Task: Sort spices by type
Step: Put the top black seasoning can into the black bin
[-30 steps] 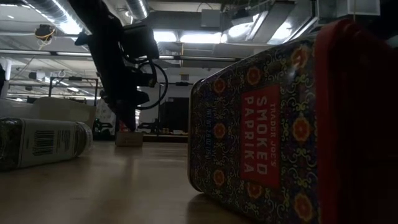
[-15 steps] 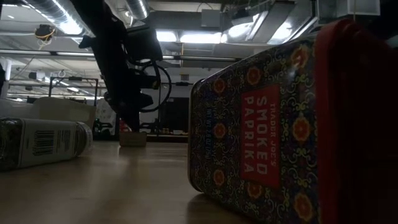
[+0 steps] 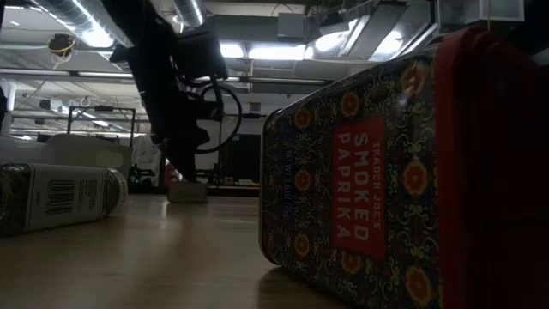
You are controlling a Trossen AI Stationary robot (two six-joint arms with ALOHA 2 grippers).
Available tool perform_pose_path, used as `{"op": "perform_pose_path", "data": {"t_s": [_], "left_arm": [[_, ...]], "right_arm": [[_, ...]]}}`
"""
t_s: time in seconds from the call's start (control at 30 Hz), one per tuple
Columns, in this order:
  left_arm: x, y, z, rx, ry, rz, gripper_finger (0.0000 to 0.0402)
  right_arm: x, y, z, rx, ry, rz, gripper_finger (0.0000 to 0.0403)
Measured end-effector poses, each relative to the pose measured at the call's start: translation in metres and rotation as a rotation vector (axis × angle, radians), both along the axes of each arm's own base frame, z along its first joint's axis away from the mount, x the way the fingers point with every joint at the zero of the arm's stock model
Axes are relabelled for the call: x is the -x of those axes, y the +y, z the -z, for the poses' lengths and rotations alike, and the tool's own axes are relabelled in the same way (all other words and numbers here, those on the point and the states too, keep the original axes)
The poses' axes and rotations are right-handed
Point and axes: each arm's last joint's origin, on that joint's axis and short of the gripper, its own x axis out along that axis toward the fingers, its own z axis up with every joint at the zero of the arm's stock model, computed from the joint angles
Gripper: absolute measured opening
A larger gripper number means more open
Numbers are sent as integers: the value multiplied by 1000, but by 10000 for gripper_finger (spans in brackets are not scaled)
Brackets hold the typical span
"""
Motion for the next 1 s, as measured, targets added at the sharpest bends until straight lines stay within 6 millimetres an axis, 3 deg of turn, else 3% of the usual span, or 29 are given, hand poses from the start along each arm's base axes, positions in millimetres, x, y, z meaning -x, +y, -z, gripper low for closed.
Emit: {"op": "perform_pose_path", "data": {"t_s": [1.0], "left_arm": [[-10, -5, -11, 10, -38, 19, 1]], "right_arm": [[0, 0, 0, 17, -2, 0, 285]]}}
